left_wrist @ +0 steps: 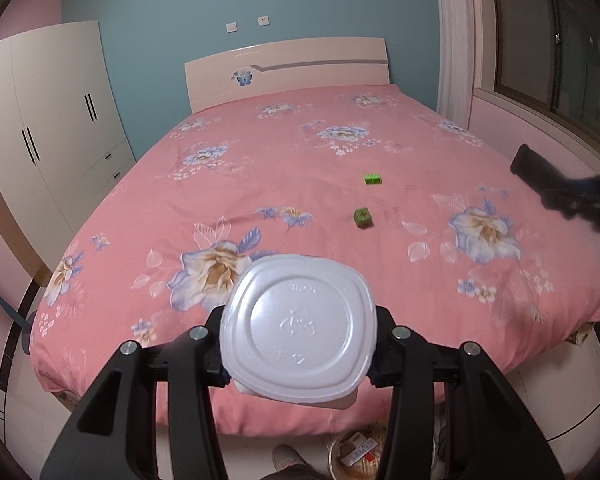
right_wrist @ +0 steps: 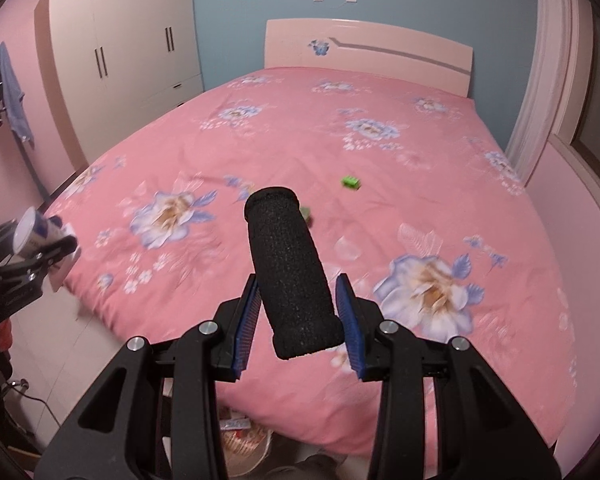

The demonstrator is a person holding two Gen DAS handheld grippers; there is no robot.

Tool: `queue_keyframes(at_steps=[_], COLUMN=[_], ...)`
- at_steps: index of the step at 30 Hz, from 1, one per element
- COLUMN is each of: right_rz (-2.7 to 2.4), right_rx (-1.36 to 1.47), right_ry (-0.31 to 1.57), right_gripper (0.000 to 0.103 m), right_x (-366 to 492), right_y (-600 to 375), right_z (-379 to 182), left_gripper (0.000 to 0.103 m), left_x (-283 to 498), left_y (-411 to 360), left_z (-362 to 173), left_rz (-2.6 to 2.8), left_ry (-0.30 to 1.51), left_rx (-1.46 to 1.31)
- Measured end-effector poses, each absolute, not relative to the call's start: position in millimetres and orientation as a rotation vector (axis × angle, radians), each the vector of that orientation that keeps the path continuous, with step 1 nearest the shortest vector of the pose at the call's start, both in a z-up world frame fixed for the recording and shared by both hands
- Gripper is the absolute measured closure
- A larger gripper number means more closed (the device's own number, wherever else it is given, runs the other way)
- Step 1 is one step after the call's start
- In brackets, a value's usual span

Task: Collect trash
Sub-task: 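Carry the white can and black cylinder over the trash bin with both tools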

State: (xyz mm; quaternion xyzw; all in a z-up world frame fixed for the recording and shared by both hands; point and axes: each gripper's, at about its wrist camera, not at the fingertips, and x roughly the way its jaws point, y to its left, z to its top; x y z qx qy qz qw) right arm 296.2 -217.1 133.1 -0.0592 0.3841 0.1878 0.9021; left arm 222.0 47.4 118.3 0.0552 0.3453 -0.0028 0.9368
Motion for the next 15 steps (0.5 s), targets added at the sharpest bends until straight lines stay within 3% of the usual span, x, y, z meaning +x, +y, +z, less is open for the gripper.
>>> queue_keyframes(at_steps=[15], right_rz=[0.476], right_rx=[-0.153], right_ry=[0.927], right_gripper=[0.063], right_x=[239], right_y=[-174], right_z=[46], left_gripper=[0.054], left_x=[183], left_y=[41], left_z=[22], left_rz=[-0.059], left_ry=[0.880], left_rx=[0.186])
